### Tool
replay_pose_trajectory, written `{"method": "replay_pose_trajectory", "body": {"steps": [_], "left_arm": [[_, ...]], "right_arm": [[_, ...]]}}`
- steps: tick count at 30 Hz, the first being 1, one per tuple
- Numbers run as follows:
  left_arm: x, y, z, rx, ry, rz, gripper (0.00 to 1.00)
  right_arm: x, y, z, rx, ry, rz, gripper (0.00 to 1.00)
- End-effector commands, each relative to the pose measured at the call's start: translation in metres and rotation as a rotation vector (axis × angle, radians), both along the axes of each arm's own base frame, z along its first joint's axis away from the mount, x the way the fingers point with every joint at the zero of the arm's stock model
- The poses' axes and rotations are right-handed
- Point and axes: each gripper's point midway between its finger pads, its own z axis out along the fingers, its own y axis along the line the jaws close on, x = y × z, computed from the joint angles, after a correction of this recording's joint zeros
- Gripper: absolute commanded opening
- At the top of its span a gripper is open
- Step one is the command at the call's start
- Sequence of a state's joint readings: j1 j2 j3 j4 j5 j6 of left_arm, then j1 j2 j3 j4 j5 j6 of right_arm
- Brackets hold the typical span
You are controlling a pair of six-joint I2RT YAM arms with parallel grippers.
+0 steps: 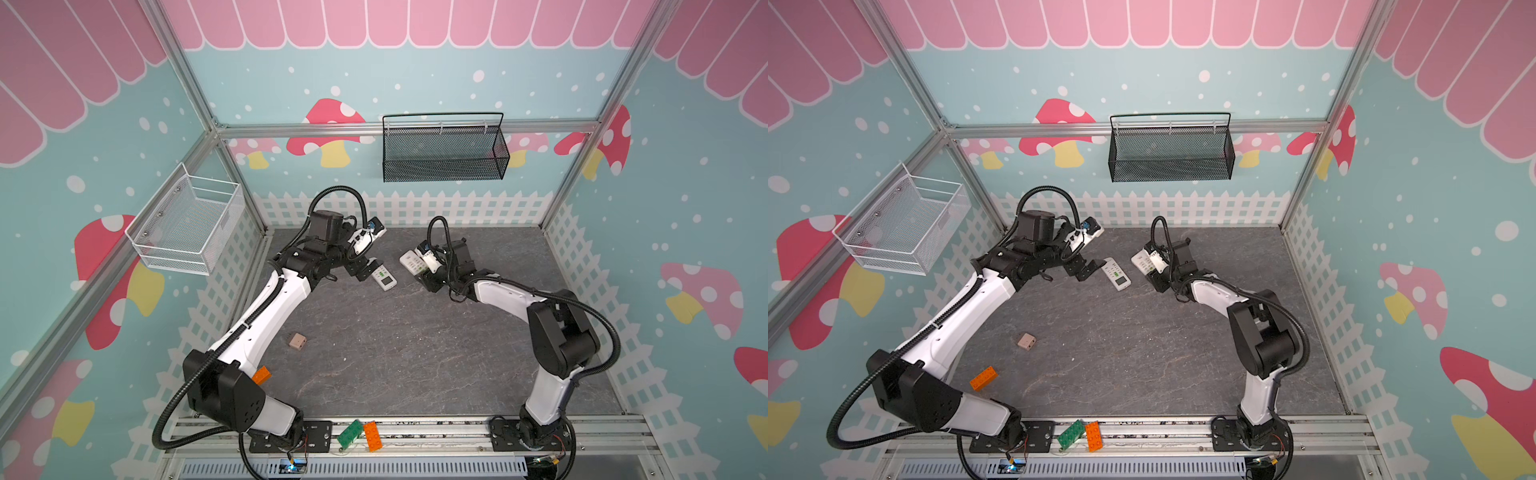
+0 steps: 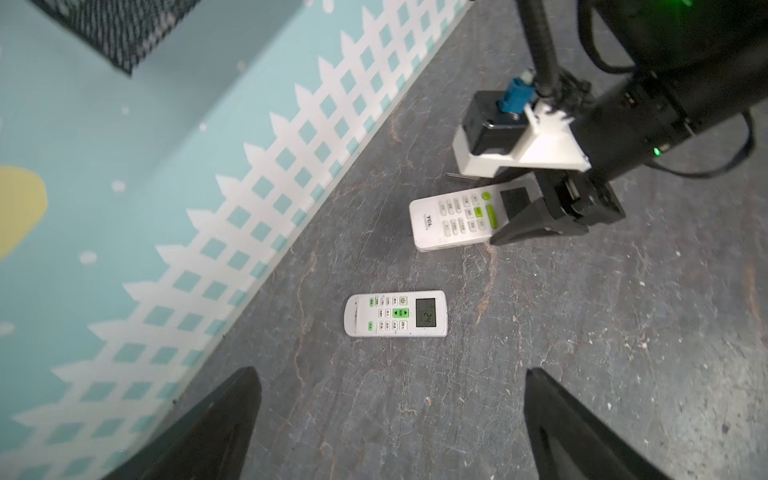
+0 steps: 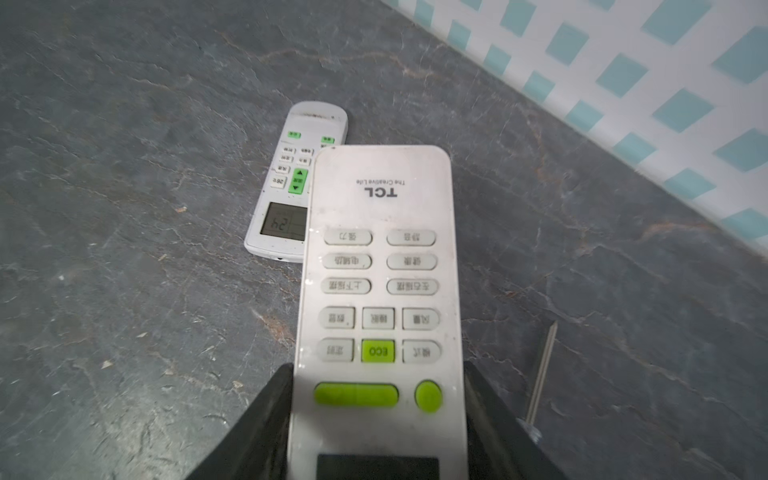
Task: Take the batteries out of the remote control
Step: 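Lift the TCL remote with the right gripper while the left gripper reaches toward it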
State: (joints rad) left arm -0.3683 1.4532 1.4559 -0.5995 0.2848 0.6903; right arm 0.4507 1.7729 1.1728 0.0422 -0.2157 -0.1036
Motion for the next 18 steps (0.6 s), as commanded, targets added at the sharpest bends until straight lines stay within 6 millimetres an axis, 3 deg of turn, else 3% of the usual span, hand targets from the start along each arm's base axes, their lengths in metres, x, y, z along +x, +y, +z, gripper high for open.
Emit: {"method": "replay_pose_trajectory", "body": {"steps": [1, 5, 9, 18], "left_arm": [[-0.033, -0.016, 0.025, 0.095, -0.161, -0.236, 0.99], [-0.066, -0.034, 0.033, 0.195, -0.323, -0.436, 0.99], [-0.089, -0.04, 0.02, 0.327, -0.486, -0.607, 0.99], [-0.09, -0.05, 0.003, 0.422, -0.73, -0.716, 0.99]], "right_arm": [[-0.012, -0.004, 0.042, 0.024, -0.134, 0.067, 0.5], [-0.035, -0.018, 0.076, 0.069, -0.208, 0.116, 0.5], [-0.057, -0.032, 0.095, 0.089, -0.271, 0.158, 0.5], [-0.098, -0.048, 0.11, 0.071, -0.314, 0.299, 0.5]]}}
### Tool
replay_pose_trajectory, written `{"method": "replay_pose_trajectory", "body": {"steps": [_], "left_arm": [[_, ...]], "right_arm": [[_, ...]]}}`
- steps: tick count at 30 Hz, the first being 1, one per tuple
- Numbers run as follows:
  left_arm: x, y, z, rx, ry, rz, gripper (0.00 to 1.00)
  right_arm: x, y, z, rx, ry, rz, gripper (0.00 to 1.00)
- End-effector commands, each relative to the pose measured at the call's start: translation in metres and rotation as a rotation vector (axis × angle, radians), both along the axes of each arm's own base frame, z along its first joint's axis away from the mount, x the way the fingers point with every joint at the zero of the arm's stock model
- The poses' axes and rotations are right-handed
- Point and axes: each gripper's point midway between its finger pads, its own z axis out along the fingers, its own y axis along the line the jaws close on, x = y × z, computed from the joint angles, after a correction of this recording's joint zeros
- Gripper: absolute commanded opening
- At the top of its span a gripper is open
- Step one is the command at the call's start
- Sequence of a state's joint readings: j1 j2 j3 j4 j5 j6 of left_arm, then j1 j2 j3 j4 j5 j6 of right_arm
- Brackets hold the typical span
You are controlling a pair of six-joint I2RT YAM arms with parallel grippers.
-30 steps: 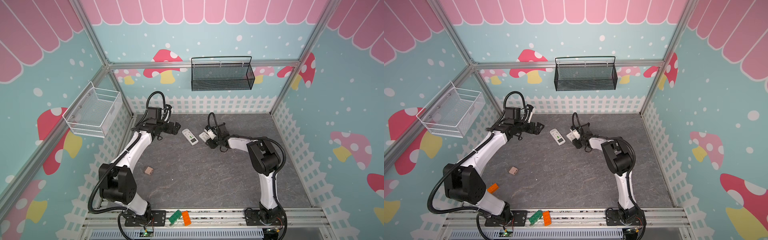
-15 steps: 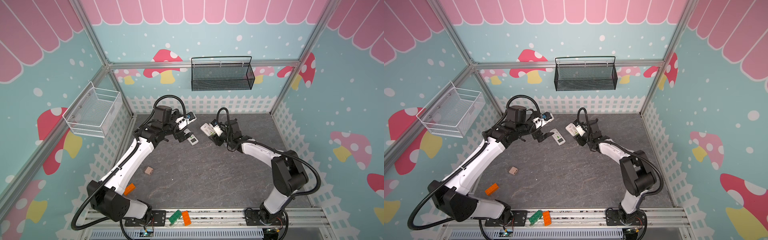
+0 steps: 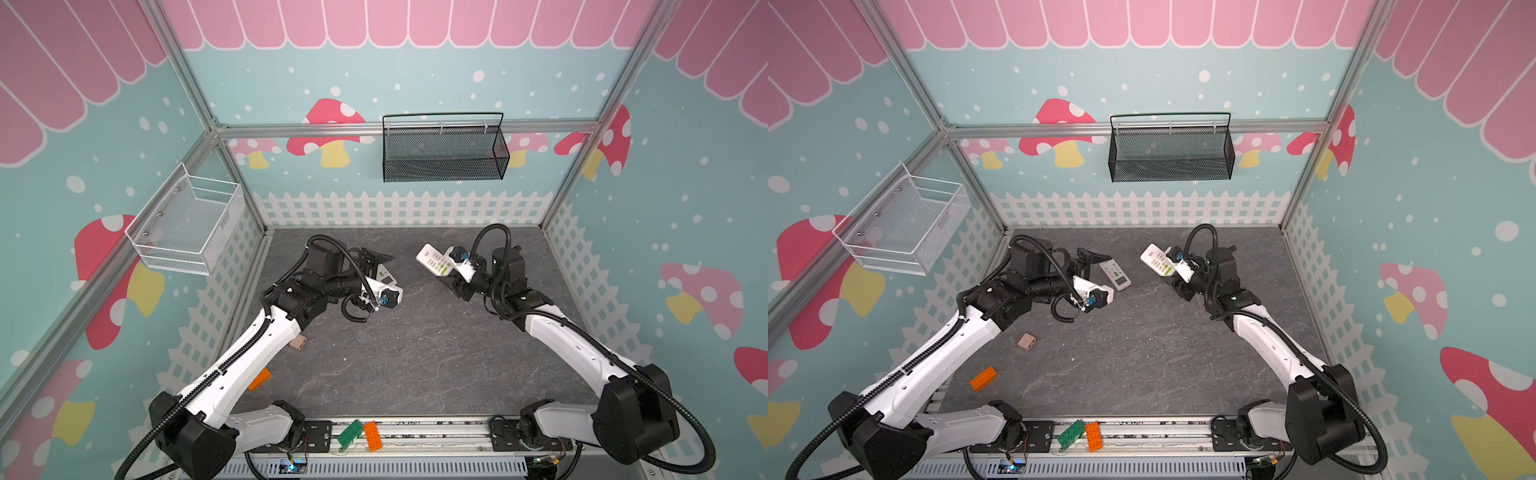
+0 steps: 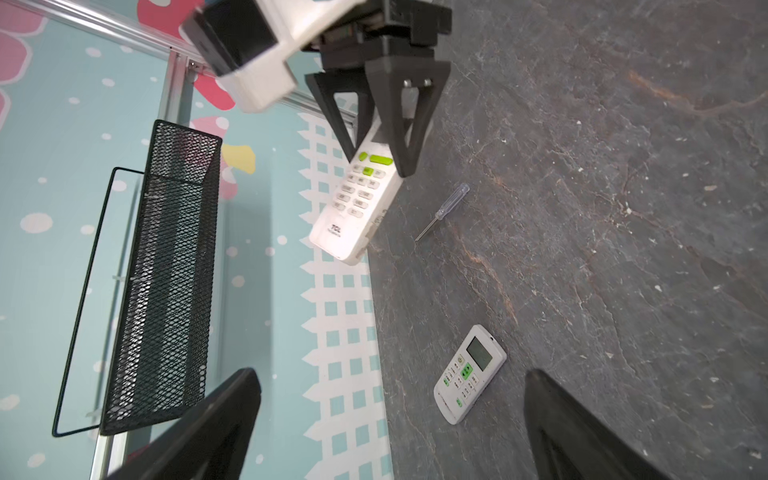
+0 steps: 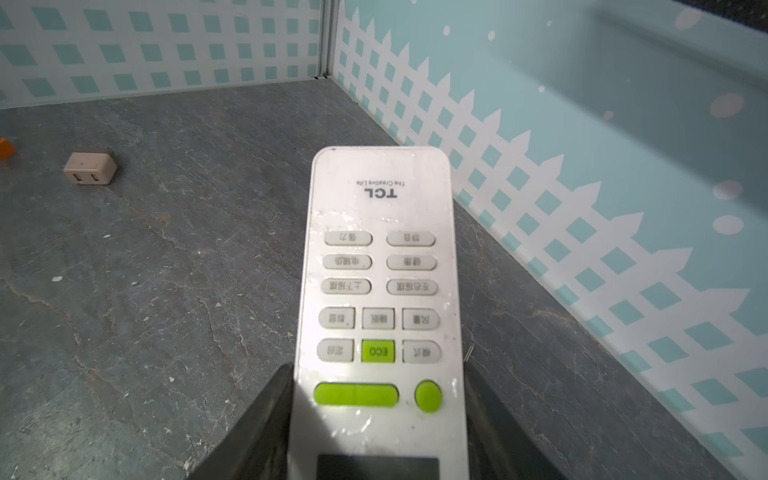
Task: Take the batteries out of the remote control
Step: 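Lift the TCL remote with the right gripper while the left gripper reaches toward it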
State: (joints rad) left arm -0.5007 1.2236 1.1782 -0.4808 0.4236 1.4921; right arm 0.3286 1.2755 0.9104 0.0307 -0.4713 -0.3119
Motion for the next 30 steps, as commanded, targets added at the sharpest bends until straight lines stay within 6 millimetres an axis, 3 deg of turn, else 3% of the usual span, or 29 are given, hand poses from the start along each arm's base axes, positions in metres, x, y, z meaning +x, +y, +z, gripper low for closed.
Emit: {"method": "replay_pose_trajectory", "body": {"steps": [1, 8, 17, 23, 30], "left_arm": [[-0.002, -0.009, 0.006, 0.03, -0.177, -0.113, 0.99], [-0.006, -0.012, -0.023, 0.08, -0.21, -0.246, 0.99], [0.005, -0.029, -0.04, 0.044, -0.313, -0.329, 0.98], [0.021, -0.038, -0.039, -0.007, -0.417, -0.329, 0.98], [0.013, -0.035, -0.051, -0.005, -0.413, -0.398, 0.98]], "right_arm": [[-0.02, 0.001, 0.006, -0.018, -0.029, 0.116, 0.49], [-0.048, 0.009, 0.013, -0.047, -0.021, 0.271, 0.49], [-0.078, 0.024, 0.019, 0.017, 0.046, 0.427, 0.49], [-0.077, 0.027, 0.001, 0.019, 0.096, 0.432, 0.48], [-0.076, 0.028, -0.009, 0.032, 0.126, 0.437, 0.48]]}}
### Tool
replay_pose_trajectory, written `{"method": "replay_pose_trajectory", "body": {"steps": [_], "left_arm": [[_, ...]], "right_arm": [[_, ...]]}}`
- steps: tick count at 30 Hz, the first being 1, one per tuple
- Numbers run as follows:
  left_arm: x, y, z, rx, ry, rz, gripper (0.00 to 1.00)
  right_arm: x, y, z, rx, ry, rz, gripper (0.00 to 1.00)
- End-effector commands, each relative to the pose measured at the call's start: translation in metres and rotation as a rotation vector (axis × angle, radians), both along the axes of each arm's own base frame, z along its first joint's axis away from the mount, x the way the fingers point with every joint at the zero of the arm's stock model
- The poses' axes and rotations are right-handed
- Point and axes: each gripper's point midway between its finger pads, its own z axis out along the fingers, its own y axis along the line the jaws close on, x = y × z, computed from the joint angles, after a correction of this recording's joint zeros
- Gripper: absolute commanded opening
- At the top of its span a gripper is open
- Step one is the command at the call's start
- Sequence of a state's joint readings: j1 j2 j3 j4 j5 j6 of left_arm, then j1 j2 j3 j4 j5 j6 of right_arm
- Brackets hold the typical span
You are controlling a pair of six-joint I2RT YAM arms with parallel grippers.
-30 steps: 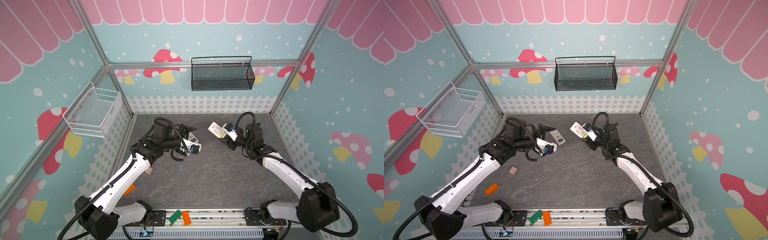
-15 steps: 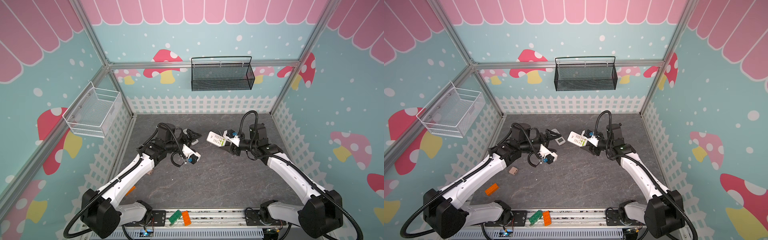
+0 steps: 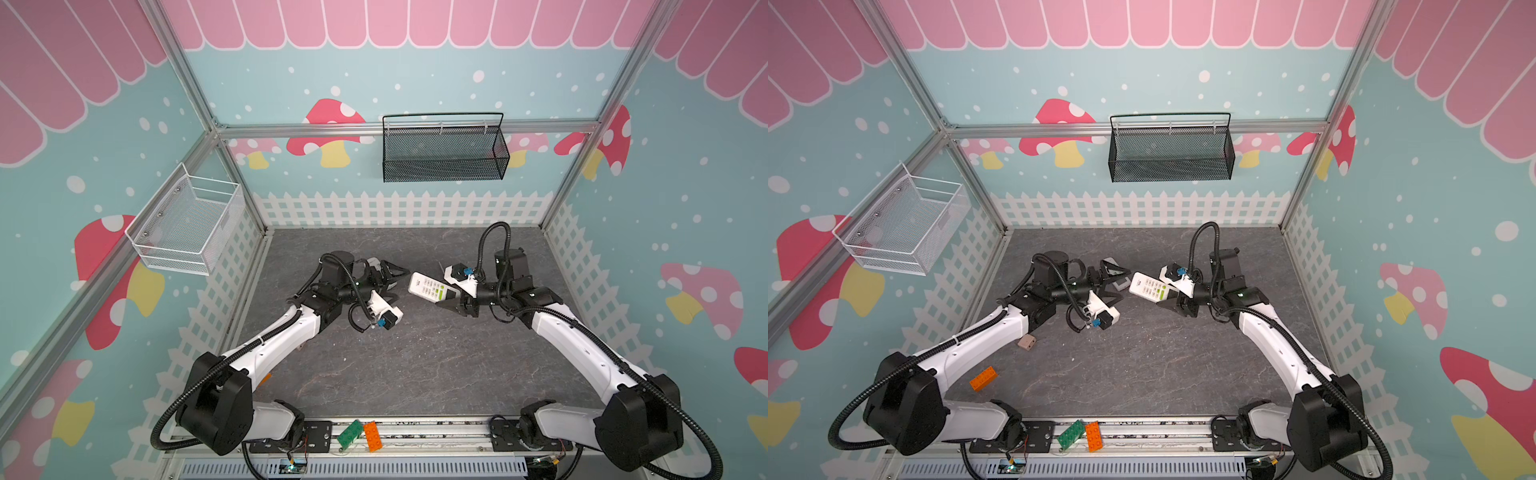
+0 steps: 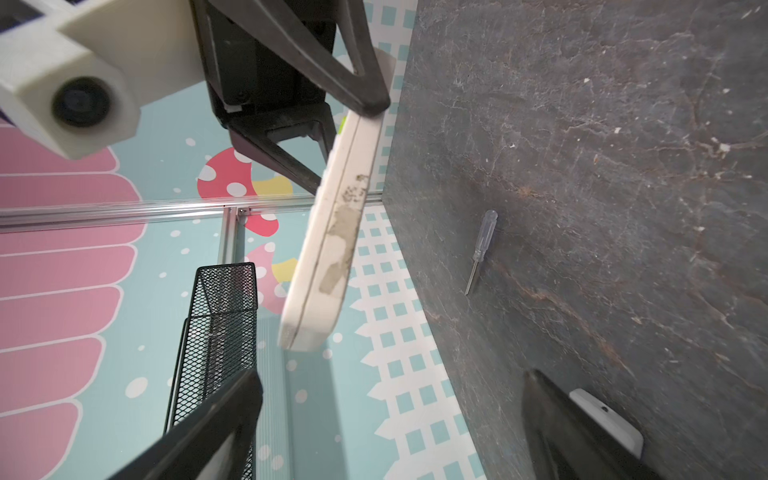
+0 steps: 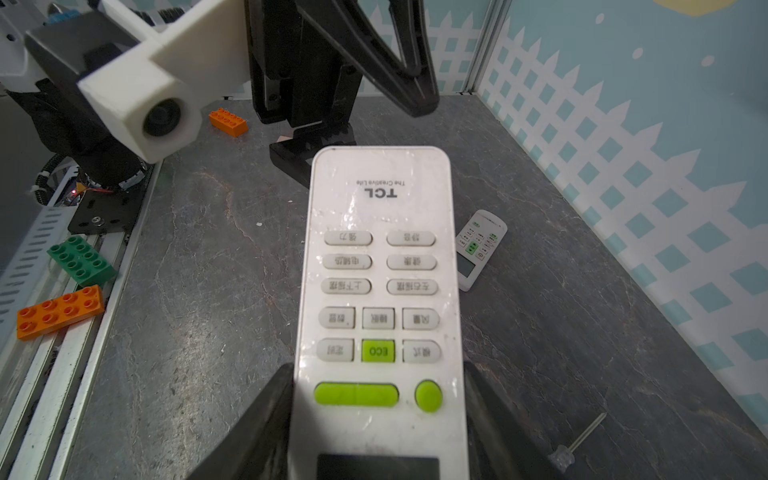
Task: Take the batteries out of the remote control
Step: 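Lift the TCL remote with the right gripper while the left gripper reaches toward it, then grasp the remote's far end with the left gripper, then open the right gripper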
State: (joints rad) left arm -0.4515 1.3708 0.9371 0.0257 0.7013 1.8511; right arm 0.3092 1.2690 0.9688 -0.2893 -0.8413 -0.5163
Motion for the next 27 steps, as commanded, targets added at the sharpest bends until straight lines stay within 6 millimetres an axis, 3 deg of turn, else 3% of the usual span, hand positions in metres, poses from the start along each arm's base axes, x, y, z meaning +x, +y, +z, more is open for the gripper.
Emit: {"method": "replay_pose_trajectory", "body": {"steps": [1, 12, 19, 27], "left_arm": [[-0.004, -0.002, -0.001, 0.009, -0.068, -0.065, 0.98], [0.002, -0.002, -0.005, 0.028, -0.111, -0.103, 0.93], [-0.003, -0.004, -0.008, 0.034, -0.11, -0.117, 0.93], [-0.012, -0.002, -0.018, 0.057, -0.105, -0.139, 0.84]], "right_arm": [[-0.008, 0.006, 0.0, 0.03, -0.002, 0.057, 0.48], [-0.009, 0.015, -0.01, 0.007, 0.038, 0.072, 0.46], [-0.012, 0.029, -0.018, 0.005, 0.074, 0.125, 0.46], [-0.01, 0.038, -0.021, 0.002, 0.094, 0.153, 0.45]]}}
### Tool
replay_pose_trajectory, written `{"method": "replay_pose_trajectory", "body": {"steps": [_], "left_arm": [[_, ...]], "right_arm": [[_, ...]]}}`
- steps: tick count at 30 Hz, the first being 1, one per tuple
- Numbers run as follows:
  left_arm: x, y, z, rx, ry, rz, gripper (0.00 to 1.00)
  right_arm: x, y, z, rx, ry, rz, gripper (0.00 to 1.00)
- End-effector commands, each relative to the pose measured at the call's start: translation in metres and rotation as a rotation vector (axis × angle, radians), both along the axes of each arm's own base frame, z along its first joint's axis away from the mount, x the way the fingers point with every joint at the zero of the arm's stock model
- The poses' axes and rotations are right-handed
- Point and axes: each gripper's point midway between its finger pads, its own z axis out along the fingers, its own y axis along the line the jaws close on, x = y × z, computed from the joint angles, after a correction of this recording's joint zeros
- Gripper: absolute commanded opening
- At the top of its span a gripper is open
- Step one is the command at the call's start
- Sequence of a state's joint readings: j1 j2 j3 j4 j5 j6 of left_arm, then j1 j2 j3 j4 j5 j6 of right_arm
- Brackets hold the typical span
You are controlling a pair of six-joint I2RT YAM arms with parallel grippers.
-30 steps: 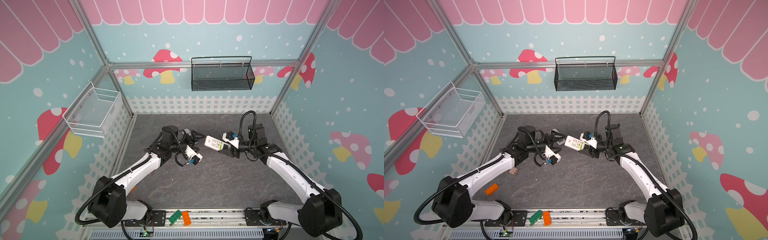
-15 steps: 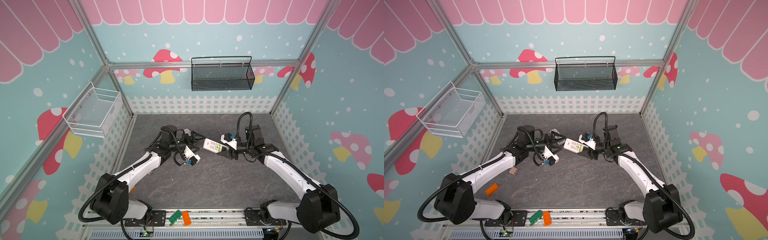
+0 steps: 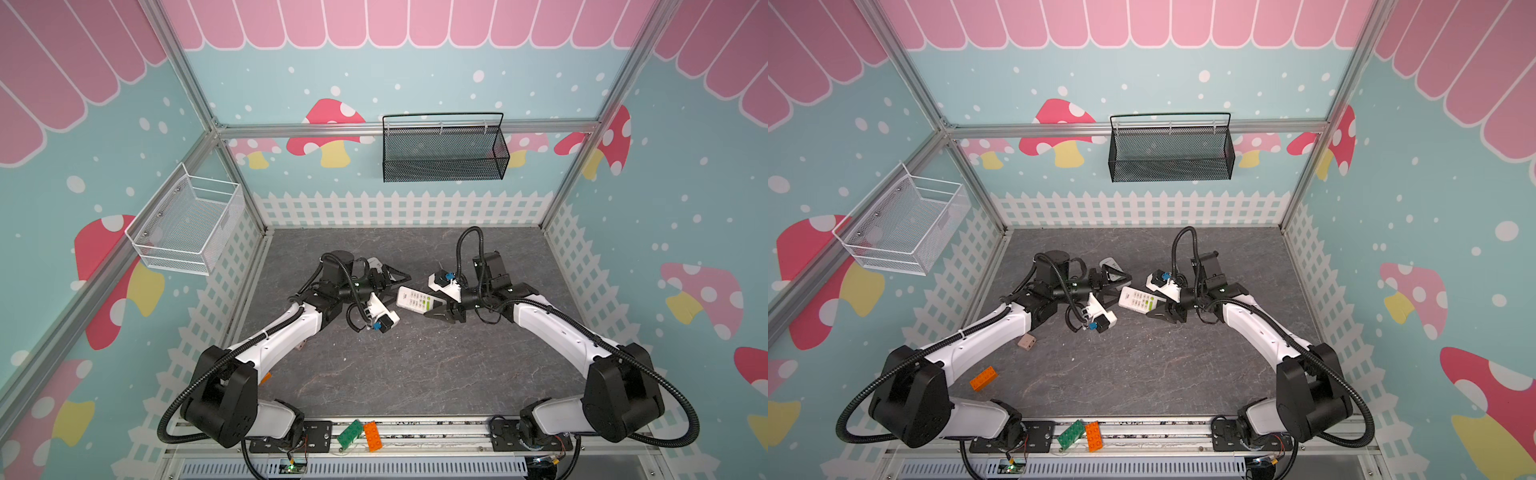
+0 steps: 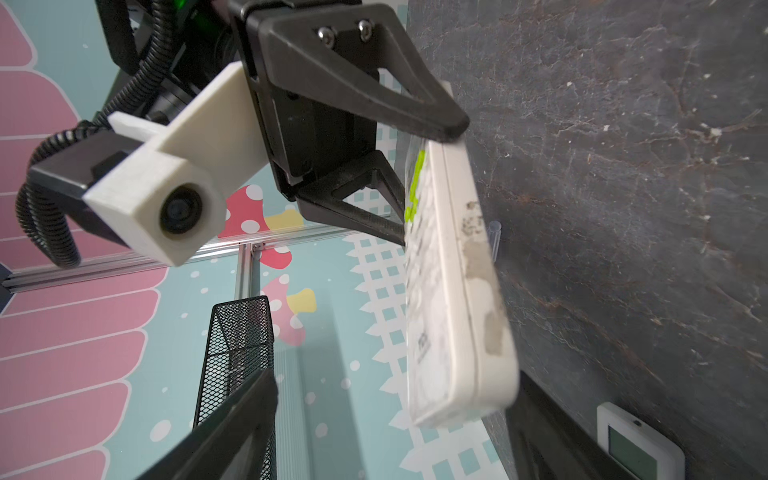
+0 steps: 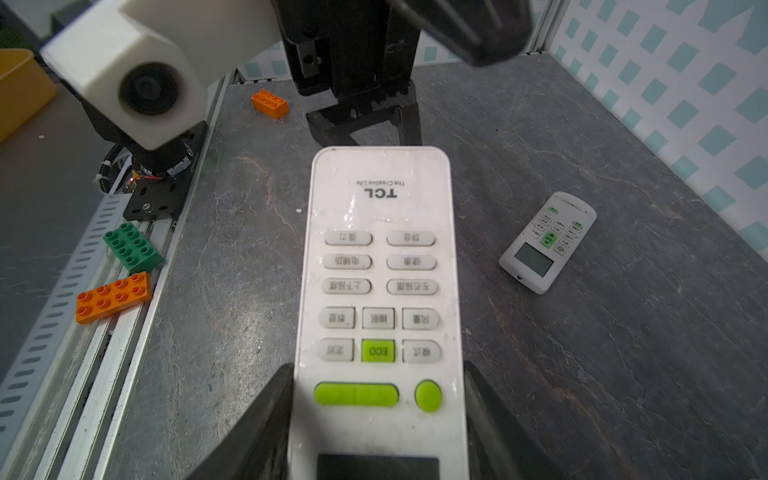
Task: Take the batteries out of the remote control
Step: 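Grasp the remote's far end with the left gripper, then open the right gripper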
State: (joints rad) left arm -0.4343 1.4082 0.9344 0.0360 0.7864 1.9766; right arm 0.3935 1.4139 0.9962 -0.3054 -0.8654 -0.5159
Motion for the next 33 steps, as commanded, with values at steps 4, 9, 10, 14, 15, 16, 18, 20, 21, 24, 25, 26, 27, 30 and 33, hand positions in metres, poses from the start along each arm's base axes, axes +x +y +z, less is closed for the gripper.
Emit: {"method": "replay_pose_trajectory", "body": {"steps": [4, 9, 10, 14, 15, 16, 18, 20, 21, 24, 25, 26, 27, 30, 33], "left_arm": [[-0.015, 0.002, -0.016, 0.054, -0.021, -0.056, 0.79], [-0.019, -0.002, -0.018, 0.056, -0.016, -0.07, 0.67], [-0.02, -0.002, -0.018, 0.056, -0.019, -0.076, 0.64], [-0.02, -0.004, -0.017, 0.048, -0.024, -0.068, 0.51], [-0.02, -0.004, -0.018, 0.049, -0.022, -0.068, 0.5], [-0.021, -0.004, -0.018, 0.049, -0.023, -0.069, 0.49], [-0.022, -0.004, -0.017, 0.045, -0.027, -0.071, 0.46], [-0.023, -0.005, -0.017, 0.048, -0.026, -0.061, 0.4], [-0.023, -0.005, -0.017, 0.047, -0.022, -0.058, 0.37], [-0.024, -0.004, -0.018, 0.046, -0.017, -0.054, 0.27], [-0.023, -0.004, -0.018, 0.046, -0.019, -0.052, 0.24], [-0.023, -0.004, -0.018, 0.047, -0.019, -0.052, 0.22], [-0.024, -0.004, -0.017, 0.049, -0.021, -0.047, 0.19], [-0.025, -0.003, -0.016, 0.048, -0.016, -0.039, 0.13], [-0.027, -0.002, -0.015, 0.047, -0.008, -0.032, 0.12]], "right_arm": [[-0.001, 0.009, 0.016, 0.042, -0.029, 0.05, 0.45], [-0.001, 0.009, 0.014, 0.042, -0.034, 0.05, 0.45], [0.0, 0.009, 0.014, 0.04, -0.028, 0.047, 0.45], [-0.001, 0.012, 0.016, 0.039, -0.032, 0.056, 0.44], [-0.001, 0.012, 0.016, 0.039, -0.032, 0.056, 0.44], [-0.001, 0.012, 0.014, 0.035, -0.027, 0.054, 0.44], [-0.001, 0.012, 0.012, 0.029, -0.022, 0.049, 0.44], [-0.003, 0.013, 0.013, 0.029, -0.026, 0.055, 0.45], [-0.004, 0.012, 0.013, 0.028, -0.031, 0.056, 0.45], [-0.002, 0.011, 0.012, 0.021, -0.044, 0.046, 0.45], [-0.003, 0.011, 0.012, 0.017, -0.043, 0.043, 0.45], [-0.003, 0.01, 0.013, 0.017, -0.046, 0.041, 0.45], [-0.005, 0.01, 0.014, 0.021, -0.052, 0.045, 0.45], [-0.005, 0.008, 0.014, 0.019, -0.075, 0.03, 0.51], [-0.005, 0.003, 0.018, 0.003, -0.099, 0.004, 0.65]]}}
